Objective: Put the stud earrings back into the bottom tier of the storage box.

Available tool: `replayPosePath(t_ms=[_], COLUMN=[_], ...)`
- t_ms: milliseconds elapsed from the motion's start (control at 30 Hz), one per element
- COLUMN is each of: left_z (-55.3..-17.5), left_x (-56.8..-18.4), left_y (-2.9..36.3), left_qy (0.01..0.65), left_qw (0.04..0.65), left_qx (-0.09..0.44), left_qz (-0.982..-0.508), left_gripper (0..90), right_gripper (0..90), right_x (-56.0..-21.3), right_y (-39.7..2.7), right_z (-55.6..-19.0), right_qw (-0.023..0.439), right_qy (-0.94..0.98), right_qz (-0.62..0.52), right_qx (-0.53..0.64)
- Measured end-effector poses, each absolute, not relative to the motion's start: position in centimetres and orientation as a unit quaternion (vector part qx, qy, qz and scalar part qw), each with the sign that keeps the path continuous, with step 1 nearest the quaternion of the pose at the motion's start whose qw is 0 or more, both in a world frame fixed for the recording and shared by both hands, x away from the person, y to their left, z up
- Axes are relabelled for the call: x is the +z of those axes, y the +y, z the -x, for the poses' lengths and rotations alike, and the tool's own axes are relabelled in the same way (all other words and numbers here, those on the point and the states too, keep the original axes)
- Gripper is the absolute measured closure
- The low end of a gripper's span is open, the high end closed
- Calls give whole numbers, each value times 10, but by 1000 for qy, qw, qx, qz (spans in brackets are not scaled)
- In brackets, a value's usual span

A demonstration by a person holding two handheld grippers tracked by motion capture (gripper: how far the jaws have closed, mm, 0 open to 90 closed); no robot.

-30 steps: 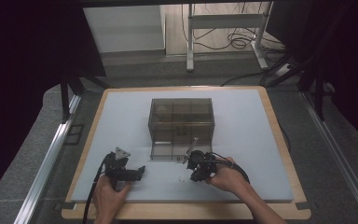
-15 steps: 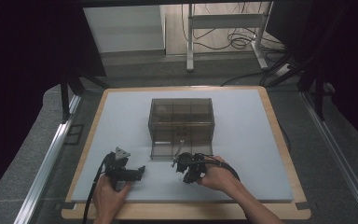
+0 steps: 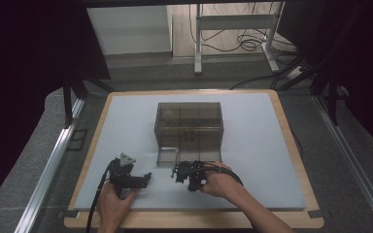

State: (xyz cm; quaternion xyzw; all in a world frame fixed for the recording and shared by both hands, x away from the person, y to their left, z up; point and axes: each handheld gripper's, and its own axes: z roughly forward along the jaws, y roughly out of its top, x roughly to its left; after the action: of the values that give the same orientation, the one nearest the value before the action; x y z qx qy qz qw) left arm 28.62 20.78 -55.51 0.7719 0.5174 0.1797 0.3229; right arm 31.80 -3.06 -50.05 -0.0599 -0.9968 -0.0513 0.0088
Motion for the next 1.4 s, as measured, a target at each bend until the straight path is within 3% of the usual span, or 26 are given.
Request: replayPosePath(t_ms=[600,967,1400], left_z=[-286,-286,-286], left_x=[-555,-555,-555], left_y=[207,207,208], left_qy=[519,519,518], left_qw=[325,325,324], left_qx=[180,180,180], left_qz=[-770,-770,-771], left_gripper=[0,0,0], right_gripper=[883,806,848], right_x=[-490,-501,-501], right_y=[-35,-26,-9], right_z=[-326,-324,-321], right_qw=[31,52,28], right_qy=[-994,-994,-998], right_qz=[83,73,58], right_qx=[-61,-56,-8])
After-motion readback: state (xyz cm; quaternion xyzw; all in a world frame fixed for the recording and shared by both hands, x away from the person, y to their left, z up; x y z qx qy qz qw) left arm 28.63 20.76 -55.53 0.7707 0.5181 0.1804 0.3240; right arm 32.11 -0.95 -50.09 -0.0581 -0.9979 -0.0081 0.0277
